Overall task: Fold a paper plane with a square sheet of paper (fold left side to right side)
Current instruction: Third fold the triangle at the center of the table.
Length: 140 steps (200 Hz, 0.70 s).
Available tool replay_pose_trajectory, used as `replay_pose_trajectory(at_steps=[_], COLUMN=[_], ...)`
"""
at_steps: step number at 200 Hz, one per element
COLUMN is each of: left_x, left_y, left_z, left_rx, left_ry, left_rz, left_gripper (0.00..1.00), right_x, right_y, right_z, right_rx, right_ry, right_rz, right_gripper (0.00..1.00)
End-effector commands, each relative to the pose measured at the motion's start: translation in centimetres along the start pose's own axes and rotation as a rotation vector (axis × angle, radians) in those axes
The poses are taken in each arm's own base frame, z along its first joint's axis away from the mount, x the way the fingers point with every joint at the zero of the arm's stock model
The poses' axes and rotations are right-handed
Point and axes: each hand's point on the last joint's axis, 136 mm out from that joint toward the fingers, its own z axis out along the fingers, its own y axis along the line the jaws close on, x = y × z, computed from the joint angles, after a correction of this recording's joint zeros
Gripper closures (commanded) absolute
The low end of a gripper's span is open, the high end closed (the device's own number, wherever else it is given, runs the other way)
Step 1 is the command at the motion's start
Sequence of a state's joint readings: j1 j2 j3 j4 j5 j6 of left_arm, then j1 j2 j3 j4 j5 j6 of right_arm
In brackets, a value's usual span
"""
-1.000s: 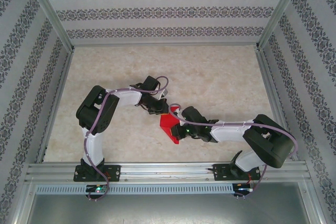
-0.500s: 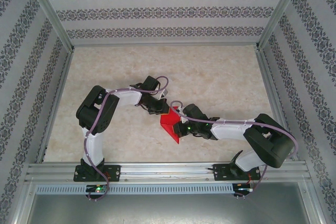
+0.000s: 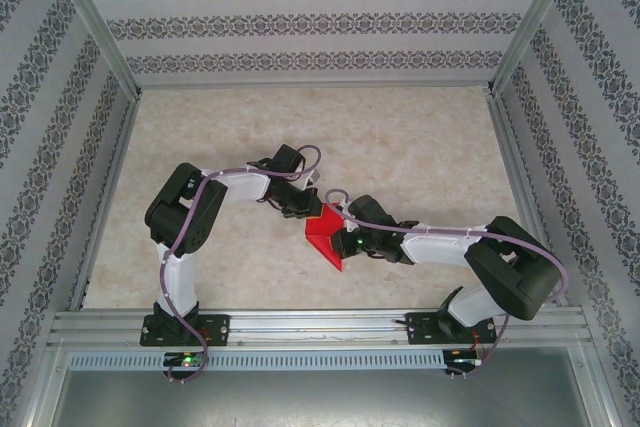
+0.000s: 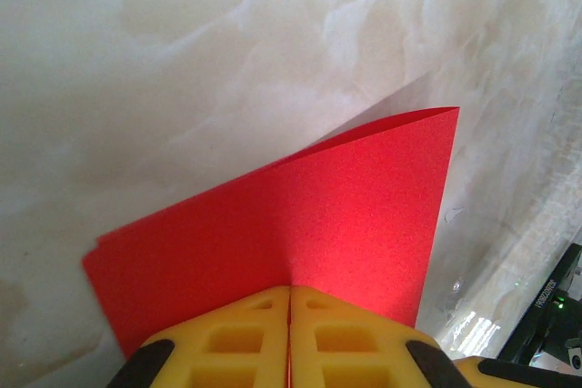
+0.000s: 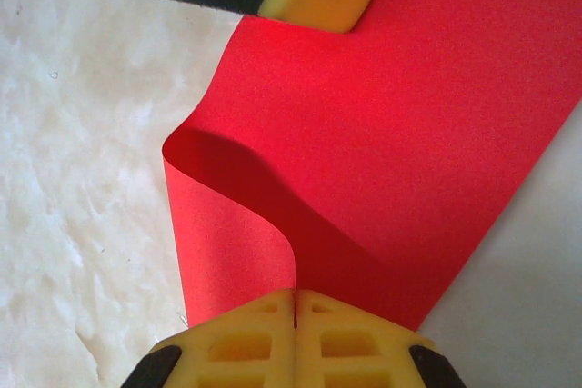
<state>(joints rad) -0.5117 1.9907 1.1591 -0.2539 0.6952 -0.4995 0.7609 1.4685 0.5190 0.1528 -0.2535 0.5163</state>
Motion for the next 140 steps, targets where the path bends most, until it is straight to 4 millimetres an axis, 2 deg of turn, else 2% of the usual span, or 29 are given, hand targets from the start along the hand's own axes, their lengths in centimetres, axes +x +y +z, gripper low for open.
replay_pose_trajectory(at_steps=[1,94,140], left_x=[2.6,2.7,2.6], left_y=[3.7,3.8,3.7], left_z=[1.2,1.2,1.1], left_rx=[-0.15,-0.15,-0.15], left_ry=[0.066,0.065,0.064], left_rz=[-0.044,-0.045,-0.043], left_gripper=[0.93,0.93,0.93], right_x=[-0.8,0.6,1.3], right_y=[-0.2,0.1,-0.5], right_z=[0.0,0.3,0.2], right_rx=[0.018,-0.005,0.022], right_ry=[-0.011,0.032,0.05], right_rz=[-0.02,-0.02,-0.013], right_gripper=[1.0,1.0,1.0])
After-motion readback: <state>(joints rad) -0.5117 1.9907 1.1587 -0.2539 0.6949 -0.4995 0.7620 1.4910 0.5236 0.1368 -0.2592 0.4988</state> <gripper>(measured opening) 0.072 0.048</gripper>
